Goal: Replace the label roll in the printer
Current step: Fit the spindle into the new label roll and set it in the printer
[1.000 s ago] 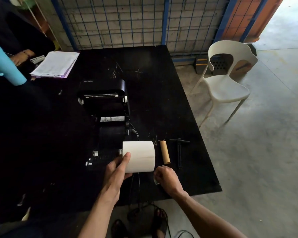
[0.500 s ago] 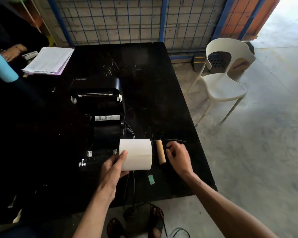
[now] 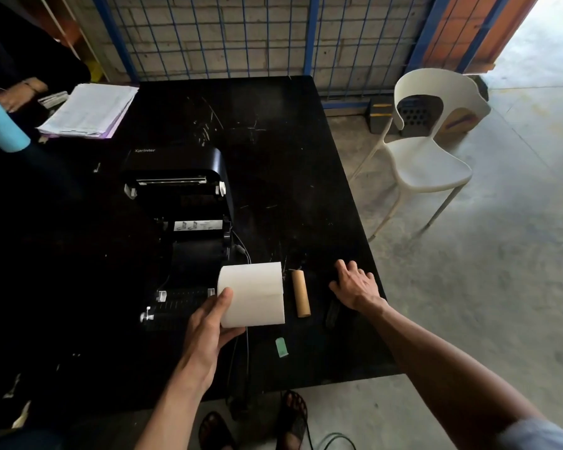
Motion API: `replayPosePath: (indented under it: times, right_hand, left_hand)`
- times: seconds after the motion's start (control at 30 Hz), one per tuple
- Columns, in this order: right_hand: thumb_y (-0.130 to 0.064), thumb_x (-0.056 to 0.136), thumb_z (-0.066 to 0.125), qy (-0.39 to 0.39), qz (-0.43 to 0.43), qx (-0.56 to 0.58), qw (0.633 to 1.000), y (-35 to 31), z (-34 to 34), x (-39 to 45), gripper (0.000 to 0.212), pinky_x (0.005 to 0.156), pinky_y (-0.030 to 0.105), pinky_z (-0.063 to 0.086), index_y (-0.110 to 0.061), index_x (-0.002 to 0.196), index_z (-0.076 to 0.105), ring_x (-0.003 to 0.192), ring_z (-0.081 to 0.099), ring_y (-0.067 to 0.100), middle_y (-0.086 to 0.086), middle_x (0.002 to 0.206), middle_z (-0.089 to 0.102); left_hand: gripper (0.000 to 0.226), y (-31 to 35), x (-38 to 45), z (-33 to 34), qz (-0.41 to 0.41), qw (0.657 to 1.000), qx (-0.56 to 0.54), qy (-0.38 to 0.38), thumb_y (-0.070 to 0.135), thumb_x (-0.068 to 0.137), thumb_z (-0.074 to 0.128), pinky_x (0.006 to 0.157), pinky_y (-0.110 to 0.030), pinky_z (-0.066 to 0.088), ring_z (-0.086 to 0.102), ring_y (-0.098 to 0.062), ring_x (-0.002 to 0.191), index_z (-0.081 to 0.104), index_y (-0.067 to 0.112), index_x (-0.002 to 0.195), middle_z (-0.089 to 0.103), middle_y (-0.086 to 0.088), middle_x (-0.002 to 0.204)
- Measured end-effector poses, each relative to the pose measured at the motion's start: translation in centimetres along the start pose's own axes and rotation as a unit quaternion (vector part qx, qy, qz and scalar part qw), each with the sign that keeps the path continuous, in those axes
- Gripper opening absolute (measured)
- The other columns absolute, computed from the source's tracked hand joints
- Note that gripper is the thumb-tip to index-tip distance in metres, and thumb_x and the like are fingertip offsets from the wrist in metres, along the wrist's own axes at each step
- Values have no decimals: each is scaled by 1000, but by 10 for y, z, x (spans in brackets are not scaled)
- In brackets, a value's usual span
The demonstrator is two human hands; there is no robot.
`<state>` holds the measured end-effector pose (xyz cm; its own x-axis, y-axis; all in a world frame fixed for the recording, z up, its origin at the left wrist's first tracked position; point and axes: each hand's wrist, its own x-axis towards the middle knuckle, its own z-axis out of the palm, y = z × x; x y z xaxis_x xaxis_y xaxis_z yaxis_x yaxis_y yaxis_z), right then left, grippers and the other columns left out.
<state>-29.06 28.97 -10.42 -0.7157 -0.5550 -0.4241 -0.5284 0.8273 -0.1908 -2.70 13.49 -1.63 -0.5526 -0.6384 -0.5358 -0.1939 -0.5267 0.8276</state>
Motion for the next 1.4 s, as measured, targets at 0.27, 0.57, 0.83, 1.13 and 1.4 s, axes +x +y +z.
replayPosePath:
  times: [0.27, 0.57, 0.83, 1.13, 1.4]
  right_hand:
    - [-28, 102, 40, 84, 95, 342, 931, 20, -21, -16, 21, 77, 40, 46, -10, 108, 48, 87, 58, 29, 11, 96, 59]
    - [-36, 104, 40, 215, 47, 543, 810, -61, -31, -52, 26, 70, 46, 51, -26, 92, 61, 74, 56, 26, 6, 80, 58]
    - [-52, 95, 36, 274, 87, 521, 804, -81, -33, -75, 34, 74, 58, 57, -28, 85, 58, 80, 66, 36, 16, 86, 66]
    - [-27, 106, 36, 296, 125, 499, 805, -82, -45, -92, 37, 79, 42, 50, -5, 91, 62, 89, 62, 33, 19, 94, 64]
    - [-23, 107, 37, 324, 82, 451, 827, -79, -61, -110, 33, 68, 20, 41, -3, 103, 63, 76, 51, 8, 11, 100, 56]
  left_hand:
    - [56, 3, 2, 1, 1, 998, -60, -15, 48, 72, 68, 79, -39, 55, 61, -31, 112, 63, 18, 119, 61, -14, 122]
    - [44, 10, -8, 13, 75, 994, -81, -18, 44, 79, 63, 81, -37, 55, 62, -28, 112, 67, 19, 114, 64, -12, 120]
    - [43, 15, -19, 8, 117, 989, -90, -22, 45, 83, 66, 83, -36, 55, 64, -26, 112, 65, 19, 118, 66, -9, 119]
    - [32, 16, -25, 16, 153, 985, -73, -38, 43, 83, 59, 86, -40, 53, 63, -27, 112, 69, 26, 108, 67, -7, 116]
    - [37, 20, -25, 21, 173, 982, -49, -52, 43, 84, 59, 84, -40, 53, 64, -24, 110, 68, 20, 112, 70, -6, 113]
